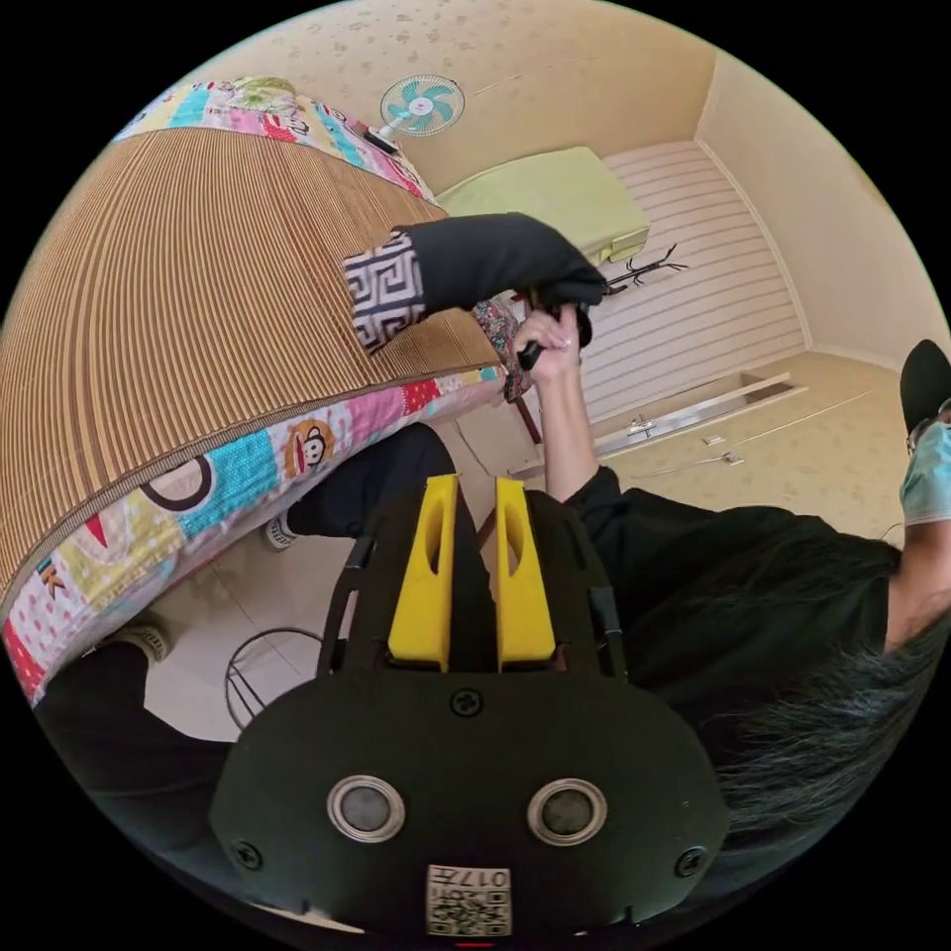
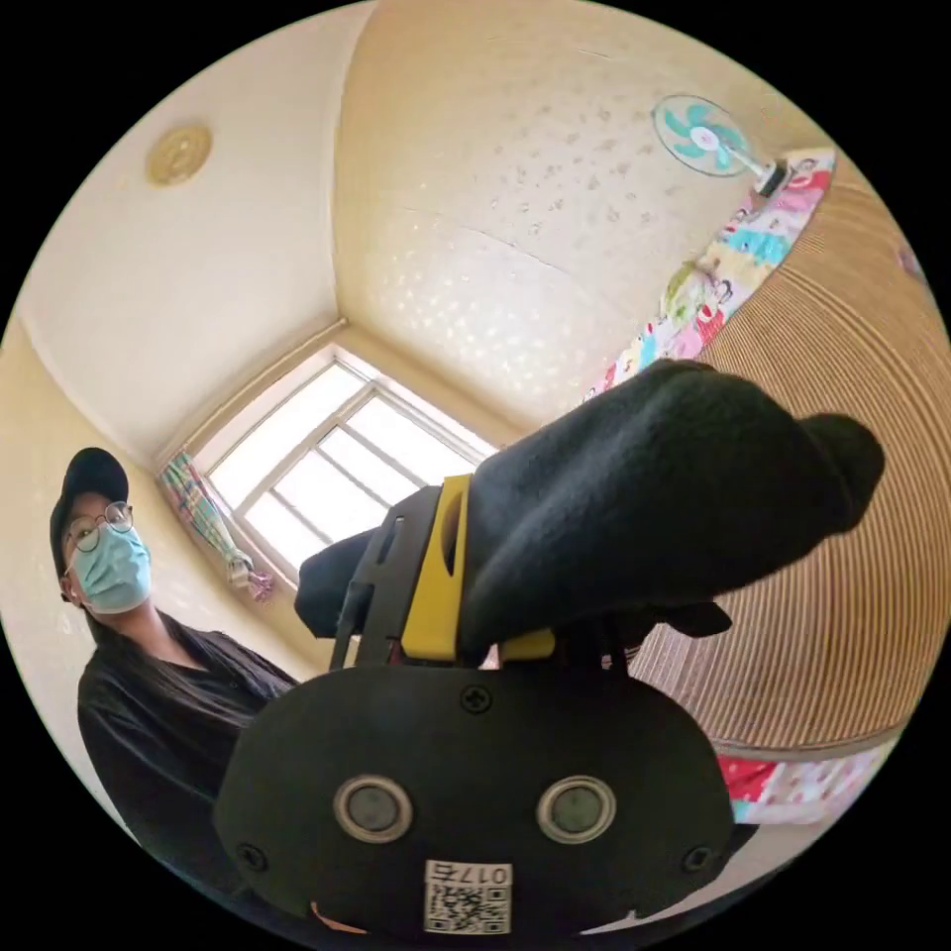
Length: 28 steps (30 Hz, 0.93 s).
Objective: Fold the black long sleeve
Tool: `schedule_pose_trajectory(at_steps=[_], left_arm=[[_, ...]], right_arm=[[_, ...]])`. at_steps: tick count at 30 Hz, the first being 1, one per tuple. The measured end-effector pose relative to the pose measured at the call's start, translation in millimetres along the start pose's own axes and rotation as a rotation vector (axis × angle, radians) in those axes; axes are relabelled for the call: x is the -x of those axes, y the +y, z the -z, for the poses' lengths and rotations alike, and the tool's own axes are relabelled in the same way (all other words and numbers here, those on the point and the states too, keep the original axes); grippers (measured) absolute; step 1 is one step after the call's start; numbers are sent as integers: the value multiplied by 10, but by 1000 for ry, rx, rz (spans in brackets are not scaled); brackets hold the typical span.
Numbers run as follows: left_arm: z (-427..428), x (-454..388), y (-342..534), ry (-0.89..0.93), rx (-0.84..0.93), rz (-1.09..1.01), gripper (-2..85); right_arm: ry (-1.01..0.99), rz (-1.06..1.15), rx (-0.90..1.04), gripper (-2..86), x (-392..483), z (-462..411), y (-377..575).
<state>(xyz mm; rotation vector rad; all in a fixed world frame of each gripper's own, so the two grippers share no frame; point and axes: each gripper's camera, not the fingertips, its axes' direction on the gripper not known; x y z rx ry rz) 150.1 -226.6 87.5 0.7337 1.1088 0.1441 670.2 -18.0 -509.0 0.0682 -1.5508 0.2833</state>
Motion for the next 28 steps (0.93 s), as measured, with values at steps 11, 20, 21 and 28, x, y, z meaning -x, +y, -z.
schedule_pose_trajectory(at_steps=[11,20,21,28], left_arm=[[356,433,-67,62,-53,116,80],[2165,737,425,-433,-424,259,81],[2555,657,542,-562,-535,261,82],[4765,-37,822,-1046,-1060,238,105]], right_arm=[[453,-592,-463,63,-1132,2759,238],[600,-762,-292,6,-1002,1862,2223],[603,-745,-200,5,-1013,1529,2261],[709,-523,216,3,-957,-84,1700]])
